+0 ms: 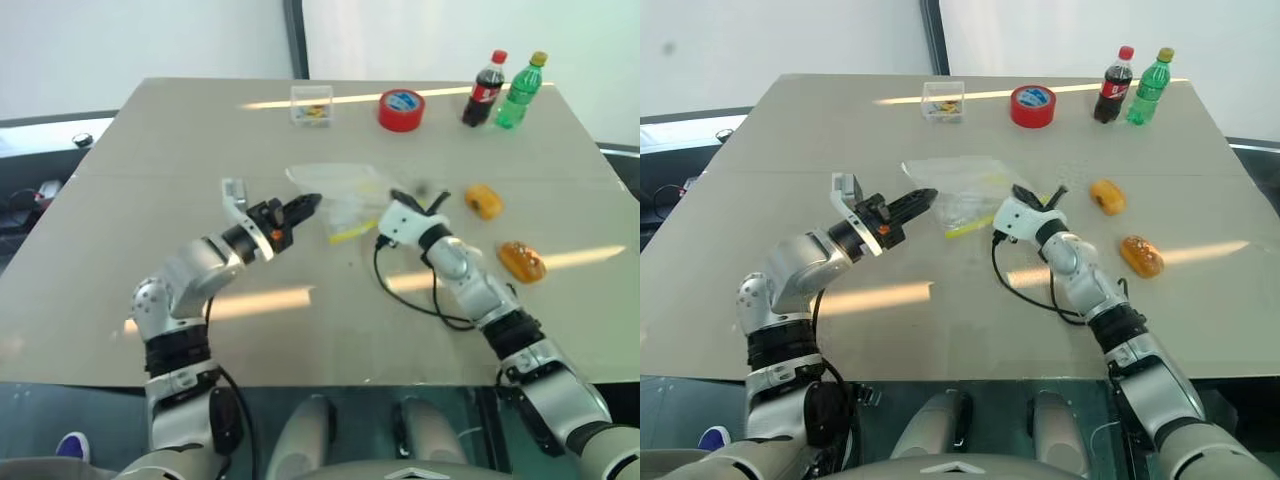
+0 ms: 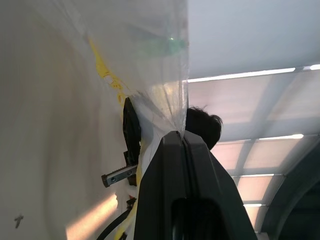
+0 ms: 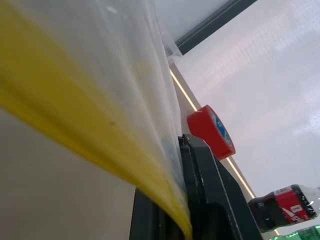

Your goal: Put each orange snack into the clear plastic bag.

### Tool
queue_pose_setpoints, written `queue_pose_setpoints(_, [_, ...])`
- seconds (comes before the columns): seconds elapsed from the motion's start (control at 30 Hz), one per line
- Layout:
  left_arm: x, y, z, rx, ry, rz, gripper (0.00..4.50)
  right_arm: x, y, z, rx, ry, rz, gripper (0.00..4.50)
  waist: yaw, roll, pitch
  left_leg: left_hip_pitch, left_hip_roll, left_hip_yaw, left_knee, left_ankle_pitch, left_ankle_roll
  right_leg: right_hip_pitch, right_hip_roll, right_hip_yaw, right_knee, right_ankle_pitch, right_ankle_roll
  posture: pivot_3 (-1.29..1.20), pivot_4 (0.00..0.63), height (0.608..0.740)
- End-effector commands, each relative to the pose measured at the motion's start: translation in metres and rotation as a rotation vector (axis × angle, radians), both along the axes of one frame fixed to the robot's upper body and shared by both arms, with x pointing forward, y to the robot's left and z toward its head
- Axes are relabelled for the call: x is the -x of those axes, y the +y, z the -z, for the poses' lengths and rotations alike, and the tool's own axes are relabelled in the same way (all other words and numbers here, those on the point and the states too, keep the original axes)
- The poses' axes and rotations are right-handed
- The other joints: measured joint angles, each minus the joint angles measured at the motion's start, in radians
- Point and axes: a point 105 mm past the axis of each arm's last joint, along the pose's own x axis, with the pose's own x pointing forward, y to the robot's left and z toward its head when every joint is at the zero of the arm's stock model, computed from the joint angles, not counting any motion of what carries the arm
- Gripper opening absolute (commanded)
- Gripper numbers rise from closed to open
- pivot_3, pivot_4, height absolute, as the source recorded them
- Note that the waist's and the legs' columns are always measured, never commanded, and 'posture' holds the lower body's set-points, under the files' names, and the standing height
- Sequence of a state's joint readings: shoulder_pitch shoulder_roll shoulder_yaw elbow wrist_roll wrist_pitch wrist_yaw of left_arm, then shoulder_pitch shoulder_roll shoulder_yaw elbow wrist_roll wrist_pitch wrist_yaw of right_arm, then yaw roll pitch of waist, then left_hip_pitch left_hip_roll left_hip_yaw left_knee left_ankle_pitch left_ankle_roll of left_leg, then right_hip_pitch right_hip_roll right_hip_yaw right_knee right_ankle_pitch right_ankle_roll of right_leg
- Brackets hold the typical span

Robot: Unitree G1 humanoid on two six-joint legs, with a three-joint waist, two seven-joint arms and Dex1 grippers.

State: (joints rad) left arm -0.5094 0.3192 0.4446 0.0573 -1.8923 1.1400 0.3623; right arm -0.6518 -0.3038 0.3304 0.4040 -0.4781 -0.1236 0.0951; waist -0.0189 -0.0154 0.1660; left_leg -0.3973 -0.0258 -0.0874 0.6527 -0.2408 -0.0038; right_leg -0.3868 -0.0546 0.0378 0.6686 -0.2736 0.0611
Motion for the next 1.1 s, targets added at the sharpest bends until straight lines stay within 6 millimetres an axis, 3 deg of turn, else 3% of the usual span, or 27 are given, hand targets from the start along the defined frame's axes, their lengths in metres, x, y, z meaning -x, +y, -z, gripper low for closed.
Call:
queue_pose_setpoints(0.03, [0.013, 0.001, -0.012, -0.376, -0.265, 0.014, 1.11, -0.011, -0.017, -0.042, 0.000, -0.059, -0.009, 0.00, -0.009, 0.000, 0.002, 0.000, 0.000, 0.001, -0.001, 0.000, 0.000, -0.001, 0.001, 0.001, 0.000, 0.000, 0.000, 0.00, 0.150, 0.740])
queue_pose_setpoints(0.1, [0.010, 0.001, -0.012, -0.621, -0.417, -0.023, 2.11, -0.014, -0.019, -0.044, 0.023, -0.020, -0.026, 0.00, -0.010, 0.000, 0.002, 0.000, 0.000, 0.002, -0.003, 0.000, 0.000, -0.001, 0.001, 0.002, -0.001, 0.000, 0.000, 0.00, 0.150, 0.740])
queue_pose_setpoints(0.17, [0.012, -0.007, -0.018, -0.940, -0.723, -0.035, 2.94, -0.018, -0.022, -0.045, 0.031, 0.032, -0.036, 0.00, -0.015, 0.000, 0.002, 0.000, 0.000, 0.002, -0.004, 0.000, 0.000, -0.001, 0.001, 0.002, -0.003, 0.000, 0.000, 0.00, 0.150, 0.740])
queue_pose_setpoints(0.23, [0.019, -0.020, -0.025, -1.147, -1.019, -0.030, 2.94, -0.018, -0.018, -0.047, 0.072, 0.064, -0.065, 0.00, -0.017, 0.001, 0.003, 0.001, 0.000, 0.006, -0.008, 0.000, 0.000, -0.001, 0.002, 0.003, -0.005, 0.000, -0.001, 0.00, 0.150, 0.740])
queue_pose_setpoints(0.4, [0.025, -0.040, -0.027, -1.404, -1.380, -0.055, 2.94, -0.018, -0.008, -0.053, 0.072, 0.137, -0.101, 0.00, -0.017, 0.001, 0.003, -0.004, 0.002, 0.008, -0.013, 0.000, 0.000, -0.009, 0.001, 0.007, -0.006, 0.000, -0.001, 0.00, 0.150, 0.740])
queue_pose_setpoints(0.53, [0.028, -0.052, -0.028, -1.494, -1.528, -0.069, 2.94, -0.017, 0.001, -0.056, 0.081, 0.156, -0.116, 0.00, -0.020, 0.001, 0.003, -0.008, 0.002, 0.009, -0.013, 0.000, 0.000, -0.015, 0.001, 0.008, -0.006, 0.000, -0.001, 0.00, 0.150, 0.740])
queue_pose_setpoints(0.63, [0.028, -0.059, -0.026, -1.540, -1.593, -0.083, 2.94, -0.016, 0.007, -0.057, 0.069, 0.168, -0.123, 0.00, -0.022, 0.001, 0.003, -0.019, 0.002, 0.010, -0.008, 0.000, 0.000, -0.026, 0.001, 0.008, 0.001, 0.000, -0.001, 0.00, 0.150, 0.740])
queue_pose_setpoints(0.8, [0.029, -0.068, -0.015, -1.577, -1.647, -0.038, 2.94, -0.013, 0.015, -0.059, 0.051, 0.185, -0.135, 0.00, -0.021, 0.001, 0.003, -0.019, 0.002, 0.010, -0.002, 0.000, 0.000, -0.026, 0.001, 0.009, 0.007, 0.000, 0.000, 0.00, 0.150, 0.740])
queue_pose_setpoints(1.1, [0.018, -0.063, -0.005, -1.679, -1.653, 0.002, 2.94, -0.010, 0.015, -0.061, 0.053, 0.185, -0.129, 0.00, -0.022, 0.001, 0.003, -0.017, 0.002, 0.009, -0.001, 0.000, 0.001, -0.025, 0.002, 0.009, 0.011, 0.000, 0.000, 0.00, 0.150, 0.740])
